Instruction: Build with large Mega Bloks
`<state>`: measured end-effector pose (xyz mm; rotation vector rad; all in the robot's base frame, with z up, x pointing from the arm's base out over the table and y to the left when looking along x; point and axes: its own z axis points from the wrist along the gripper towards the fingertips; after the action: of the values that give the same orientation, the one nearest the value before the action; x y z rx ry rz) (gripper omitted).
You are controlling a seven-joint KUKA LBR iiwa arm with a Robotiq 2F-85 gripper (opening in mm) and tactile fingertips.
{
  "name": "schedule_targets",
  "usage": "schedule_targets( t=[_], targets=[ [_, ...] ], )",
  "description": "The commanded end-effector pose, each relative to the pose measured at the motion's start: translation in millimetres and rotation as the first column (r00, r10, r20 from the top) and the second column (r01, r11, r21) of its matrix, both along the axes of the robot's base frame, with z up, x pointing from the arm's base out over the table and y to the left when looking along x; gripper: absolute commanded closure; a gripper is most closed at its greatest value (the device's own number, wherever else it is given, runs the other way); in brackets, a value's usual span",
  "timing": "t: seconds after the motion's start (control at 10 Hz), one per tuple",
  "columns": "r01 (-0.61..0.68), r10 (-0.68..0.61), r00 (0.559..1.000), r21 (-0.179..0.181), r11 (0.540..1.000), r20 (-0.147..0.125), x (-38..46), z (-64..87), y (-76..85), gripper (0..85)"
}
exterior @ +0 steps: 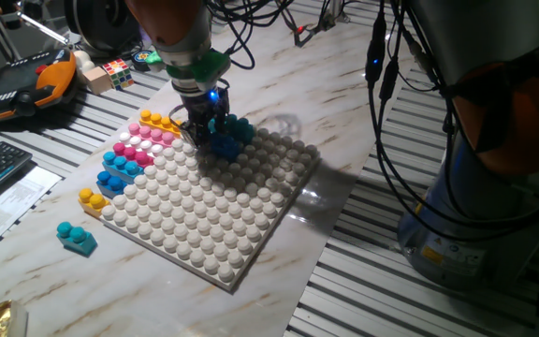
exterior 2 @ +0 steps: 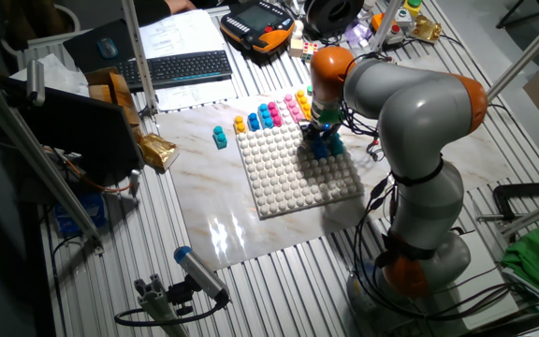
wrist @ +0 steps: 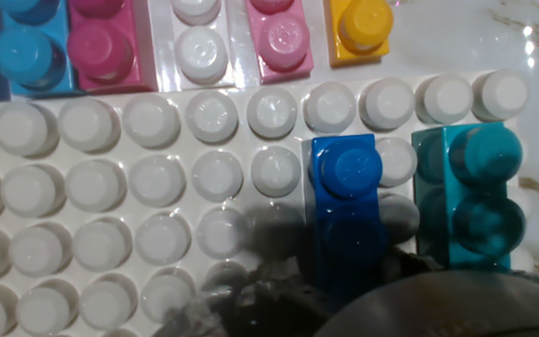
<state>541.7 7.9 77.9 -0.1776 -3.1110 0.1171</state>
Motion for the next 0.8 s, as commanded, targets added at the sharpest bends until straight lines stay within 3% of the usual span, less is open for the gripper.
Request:
schedule_targets(
  t=[0.0,0.3,0.5,0.7],
  targets=[
    [0.003,-0.003,1.0,-0.002,1.0,-0.002,1.6,4.8,-0.7,24.0],
    [0.0,0.0,1.0,0.0,1.0,-0.024,17.0,25.9,-8.3,24.0],
    [-0.021,0.022,0.999,0.017,1.0,-0.042,36.0,36.7,-21.1,26.7],
    [-0.043,0.044,0.998,0.026,0.999,-0.04,52.8,43.2,-32.5,32.7]
  ],
)
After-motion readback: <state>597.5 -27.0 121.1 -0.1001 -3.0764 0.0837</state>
